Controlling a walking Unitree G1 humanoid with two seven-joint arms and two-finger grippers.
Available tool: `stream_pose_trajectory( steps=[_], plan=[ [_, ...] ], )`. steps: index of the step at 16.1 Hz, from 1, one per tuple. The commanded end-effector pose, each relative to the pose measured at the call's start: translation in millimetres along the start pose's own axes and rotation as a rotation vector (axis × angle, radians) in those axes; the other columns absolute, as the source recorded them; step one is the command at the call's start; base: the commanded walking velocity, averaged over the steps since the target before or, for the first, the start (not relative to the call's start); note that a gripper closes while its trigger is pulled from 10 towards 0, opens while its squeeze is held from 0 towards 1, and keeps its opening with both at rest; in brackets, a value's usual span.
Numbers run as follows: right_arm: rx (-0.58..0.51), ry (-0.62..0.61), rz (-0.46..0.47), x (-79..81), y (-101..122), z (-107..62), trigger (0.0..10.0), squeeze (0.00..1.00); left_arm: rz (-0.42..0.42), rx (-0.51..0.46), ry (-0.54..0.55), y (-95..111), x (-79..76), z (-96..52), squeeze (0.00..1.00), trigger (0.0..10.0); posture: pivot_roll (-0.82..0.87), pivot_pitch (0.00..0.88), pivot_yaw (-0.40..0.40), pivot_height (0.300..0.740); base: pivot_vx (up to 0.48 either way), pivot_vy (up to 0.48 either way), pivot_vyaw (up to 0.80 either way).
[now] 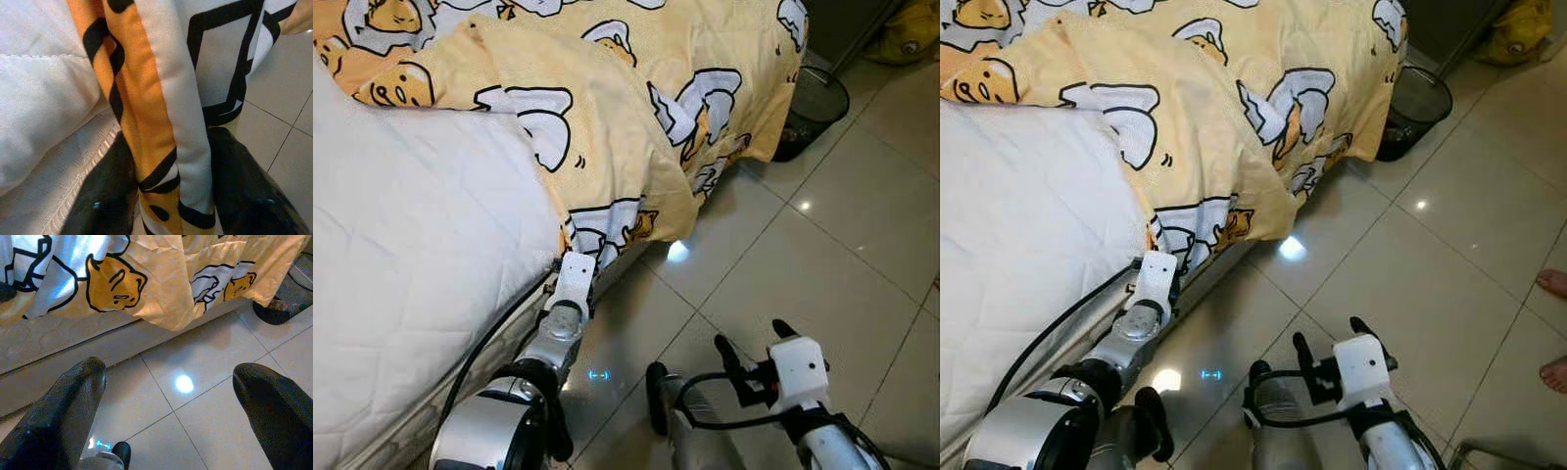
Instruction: Clean up the room
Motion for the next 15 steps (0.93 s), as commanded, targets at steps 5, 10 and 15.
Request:
stream_pose_trajectory(
  steps=[5,10,15],
  plan=[
    [0.048,-0.002,0.011,1.2,-12,0.0,10.0,0.0,-0.009,0.037,-0.035,-15,-5.8,-3.2,0.0,0.0,-0.42,0.34,-0.057,0.74,0.0,0.0,0.0],
    [0.035,0.013,0.011,3.3,-11,10.8,10.0,0.0,0.003,0.013,-0.093,-16,-12.8,-5.1,0.0,0.0,-0.39,0.306,-0.046,0.74,0.0,0.0,0.0],
    [0.021,0.037,0.023,13.6,-9,30.8,10.0,0.0,0.13,0.023,-0.148,-27,-11.0,-6.8,0.0,10.0,-0.33,0.259,-0.014,0.74,0.0,0.0,0.0]
  ],
)
Point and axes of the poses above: a point about 5 cm out from each wrist's last joint towards the gripper, its own z axis pointing out of the wrist towards the gripper, its own y axis along the axis of the wrist's last joint, x = y × z, the point moved 5 cm from there along z, pointing out of the wrist towards the gripper, and after that the axes turned 11 degrees about z, right-handed, at the moved point
